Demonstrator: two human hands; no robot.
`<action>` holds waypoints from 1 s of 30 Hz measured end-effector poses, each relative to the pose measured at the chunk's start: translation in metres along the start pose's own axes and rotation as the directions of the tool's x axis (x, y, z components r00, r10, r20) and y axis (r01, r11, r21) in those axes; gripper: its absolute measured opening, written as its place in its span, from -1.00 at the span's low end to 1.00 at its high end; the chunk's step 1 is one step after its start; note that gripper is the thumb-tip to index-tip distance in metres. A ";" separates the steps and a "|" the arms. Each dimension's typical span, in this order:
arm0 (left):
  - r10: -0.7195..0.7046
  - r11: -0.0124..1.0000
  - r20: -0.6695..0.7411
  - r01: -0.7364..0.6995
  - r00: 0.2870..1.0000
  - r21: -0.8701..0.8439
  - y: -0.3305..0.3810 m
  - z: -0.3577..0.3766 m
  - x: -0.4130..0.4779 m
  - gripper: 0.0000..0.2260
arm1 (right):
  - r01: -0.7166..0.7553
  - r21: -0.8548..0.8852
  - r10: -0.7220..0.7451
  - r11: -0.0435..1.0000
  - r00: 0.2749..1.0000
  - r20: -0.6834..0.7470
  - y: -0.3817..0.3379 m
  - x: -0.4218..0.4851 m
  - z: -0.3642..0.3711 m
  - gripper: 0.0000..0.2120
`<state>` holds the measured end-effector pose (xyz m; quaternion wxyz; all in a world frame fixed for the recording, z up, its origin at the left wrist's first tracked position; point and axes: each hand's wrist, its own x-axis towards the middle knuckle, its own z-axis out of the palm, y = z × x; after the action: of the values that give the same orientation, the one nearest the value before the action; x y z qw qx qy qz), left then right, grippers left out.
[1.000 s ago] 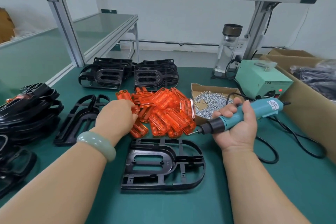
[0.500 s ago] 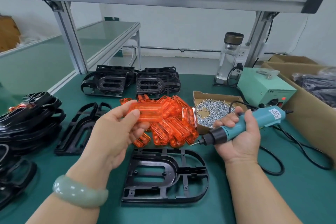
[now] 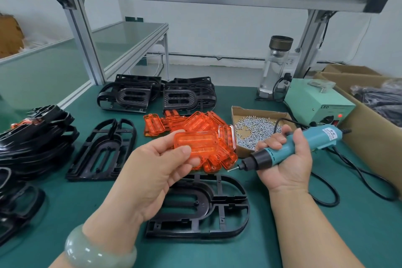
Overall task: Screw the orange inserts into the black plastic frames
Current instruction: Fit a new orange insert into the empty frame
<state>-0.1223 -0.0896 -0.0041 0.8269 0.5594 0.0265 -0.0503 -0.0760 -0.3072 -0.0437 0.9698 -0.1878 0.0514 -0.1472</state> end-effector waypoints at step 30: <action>0.005 0.852 -0.060 0.027 0.998 0.522 -0.005 -0.023 0.009 -0.77 | 0.007 -0.006 -0.007 1.000 1.000 0.003 -0.001 0.001 0.001 -0.86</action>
<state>-0.1133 -0.0705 -0.0178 0.6423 0.7642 0.0395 -0.0438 -0.0755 -0.3077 -0.0428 0.9687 -0.1913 0.0495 -0.1503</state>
